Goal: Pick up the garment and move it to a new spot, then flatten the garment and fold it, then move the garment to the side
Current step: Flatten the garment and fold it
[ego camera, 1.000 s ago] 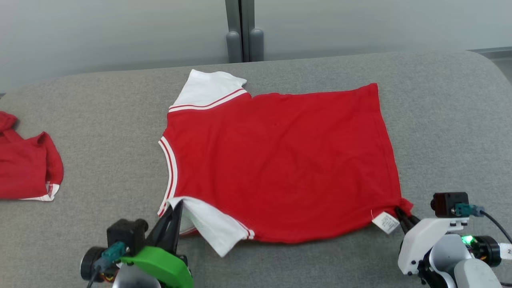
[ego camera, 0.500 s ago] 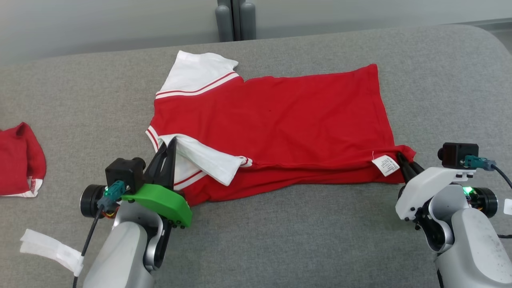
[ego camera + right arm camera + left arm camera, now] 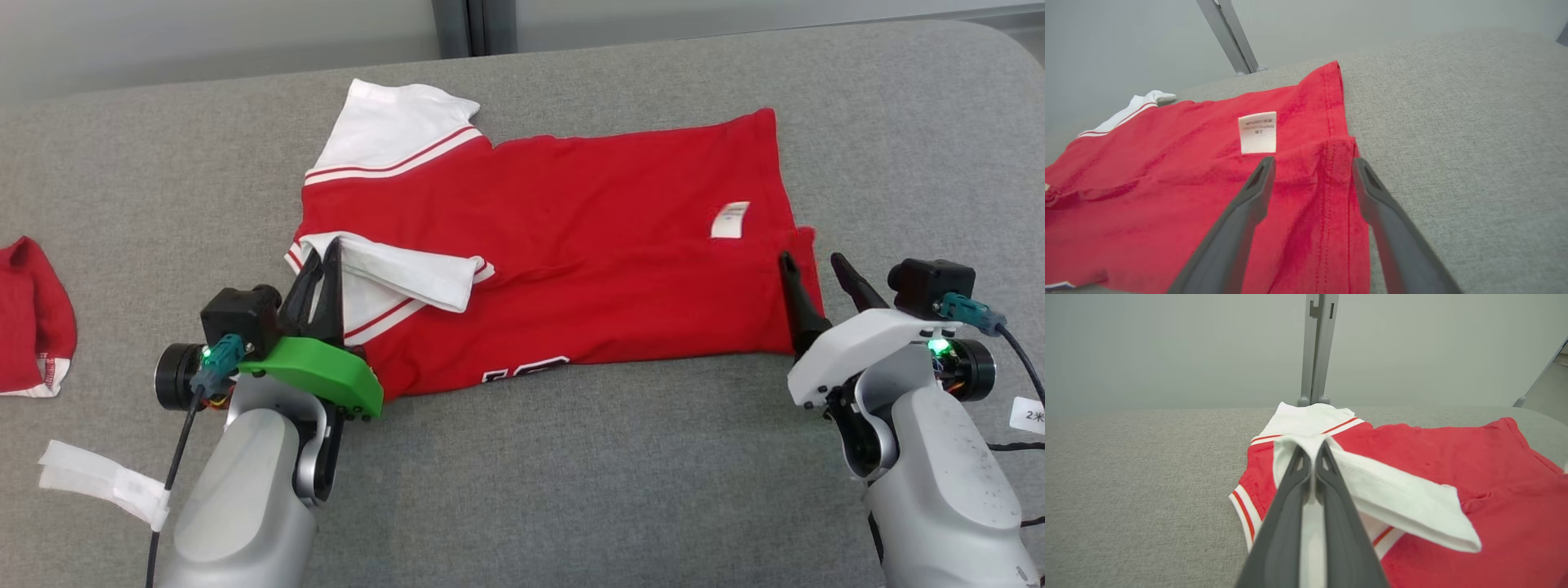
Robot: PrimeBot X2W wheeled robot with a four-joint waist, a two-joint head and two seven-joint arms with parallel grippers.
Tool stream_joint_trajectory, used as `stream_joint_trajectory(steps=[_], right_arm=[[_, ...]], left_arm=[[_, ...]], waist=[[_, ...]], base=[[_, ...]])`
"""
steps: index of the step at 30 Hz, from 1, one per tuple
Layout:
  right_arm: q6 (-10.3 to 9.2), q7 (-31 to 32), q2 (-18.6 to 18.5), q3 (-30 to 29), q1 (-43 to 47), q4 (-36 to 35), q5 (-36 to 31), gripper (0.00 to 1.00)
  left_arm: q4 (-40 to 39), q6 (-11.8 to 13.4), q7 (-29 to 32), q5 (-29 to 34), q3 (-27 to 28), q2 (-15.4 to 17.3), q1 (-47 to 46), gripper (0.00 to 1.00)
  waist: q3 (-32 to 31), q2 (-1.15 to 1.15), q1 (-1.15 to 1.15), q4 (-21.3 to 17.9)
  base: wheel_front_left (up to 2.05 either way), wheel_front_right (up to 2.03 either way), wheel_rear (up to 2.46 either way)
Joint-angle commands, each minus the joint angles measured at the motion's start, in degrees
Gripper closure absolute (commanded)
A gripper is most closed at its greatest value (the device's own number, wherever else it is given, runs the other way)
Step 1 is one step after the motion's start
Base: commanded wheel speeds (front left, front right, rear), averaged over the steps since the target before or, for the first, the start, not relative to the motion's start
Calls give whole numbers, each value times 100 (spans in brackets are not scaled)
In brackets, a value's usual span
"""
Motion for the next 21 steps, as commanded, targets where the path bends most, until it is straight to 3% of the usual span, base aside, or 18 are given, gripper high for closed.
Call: stream_joint_trajectory(steps=[1, 7, 15, 21], right_arm=[[-5, -179, -22, 16, -66, 58, 25, 0], [-5, -689, -22, -20, 70, 95, -203, 0], [-5, -924, -20, -154, 578, -227, -506, 0], [-6, -828, -21, -127, 1131, -592, -594, 0]], left_arm=[[4, 5, -38, 9, 55, -25, -76, 0], [-289, -48, -50, 46, 189, -44, 239, 0], [-824, -52, 41, -104, 349, 120, 1074, 0], [-1388, 111, 1218, -614, 440, 228, 2033, 0]], waist=[[-10, 0, 0, -2], [-116, 0, 0, 9], [-413, 0, 0, 51], [-603, 0, 0, 92]], base=[[0, 0, 0], [0, 0, 0], [0, 0, 0], [0, 0, 0]])
